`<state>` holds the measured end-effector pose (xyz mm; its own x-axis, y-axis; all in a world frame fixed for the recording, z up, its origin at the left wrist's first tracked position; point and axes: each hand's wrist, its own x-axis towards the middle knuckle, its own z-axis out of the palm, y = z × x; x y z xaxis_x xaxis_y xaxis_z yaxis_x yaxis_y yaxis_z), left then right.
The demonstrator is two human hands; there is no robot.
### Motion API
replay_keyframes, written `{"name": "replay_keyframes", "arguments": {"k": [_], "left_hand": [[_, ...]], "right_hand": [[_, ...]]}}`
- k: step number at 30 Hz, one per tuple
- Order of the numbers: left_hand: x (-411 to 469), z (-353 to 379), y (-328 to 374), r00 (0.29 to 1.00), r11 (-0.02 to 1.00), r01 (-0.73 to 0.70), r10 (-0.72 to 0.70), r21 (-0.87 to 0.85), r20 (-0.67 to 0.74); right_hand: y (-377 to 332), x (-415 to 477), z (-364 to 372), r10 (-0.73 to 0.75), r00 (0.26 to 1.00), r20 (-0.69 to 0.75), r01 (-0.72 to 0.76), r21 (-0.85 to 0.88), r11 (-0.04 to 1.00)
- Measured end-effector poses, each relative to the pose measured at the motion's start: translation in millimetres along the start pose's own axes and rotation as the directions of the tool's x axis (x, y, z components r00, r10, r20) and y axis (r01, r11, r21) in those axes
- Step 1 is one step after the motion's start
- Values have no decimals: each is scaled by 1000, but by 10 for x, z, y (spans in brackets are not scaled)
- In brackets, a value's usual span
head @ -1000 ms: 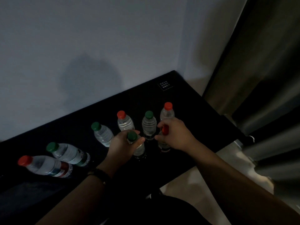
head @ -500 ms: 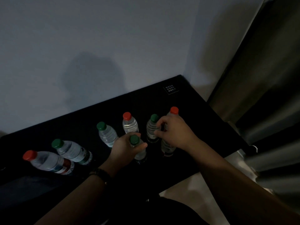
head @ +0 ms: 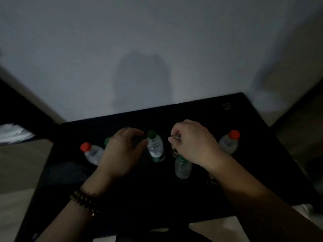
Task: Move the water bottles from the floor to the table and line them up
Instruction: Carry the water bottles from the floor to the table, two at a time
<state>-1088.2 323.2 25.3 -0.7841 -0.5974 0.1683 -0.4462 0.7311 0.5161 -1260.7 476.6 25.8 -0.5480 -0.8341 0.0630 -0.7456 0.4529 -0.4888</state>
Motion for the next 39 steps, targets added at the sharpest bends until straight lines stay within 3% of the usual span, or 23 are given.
{"name": "replay_keyframes", "arguments": {"k": [7,13,20,27,33,39], "left_hand": [[-678,-650,-670,952,954,284,-269,93,-149],[-1277,-1078,-1285,883,889,446,-418,105,-213],[-2061,-1614,-2325,822,841,540,-522,24,-228],[-3238,-2428,-3476,796,813,583,-569,9,-207],[-4292,-3191,-4272,692,713,700,-693,-46,-200],[-5063,-3734,-4941,552,589,803,-794,-91,-255]], "right_hand": [[-988,284,636,-208,974,87,205,42,978],[-1829,247,1062,-312,929,199,313,29,949],[-2905,50,1782,-299,891,343,328,-29,944],[-4489,-358,2815,-280,873,400,315,-21,949],[-5807,-662,3461,-304,827,472,356,-22,934],[-6917,-851,4104,-359,736,574,456,-29,889]]}}
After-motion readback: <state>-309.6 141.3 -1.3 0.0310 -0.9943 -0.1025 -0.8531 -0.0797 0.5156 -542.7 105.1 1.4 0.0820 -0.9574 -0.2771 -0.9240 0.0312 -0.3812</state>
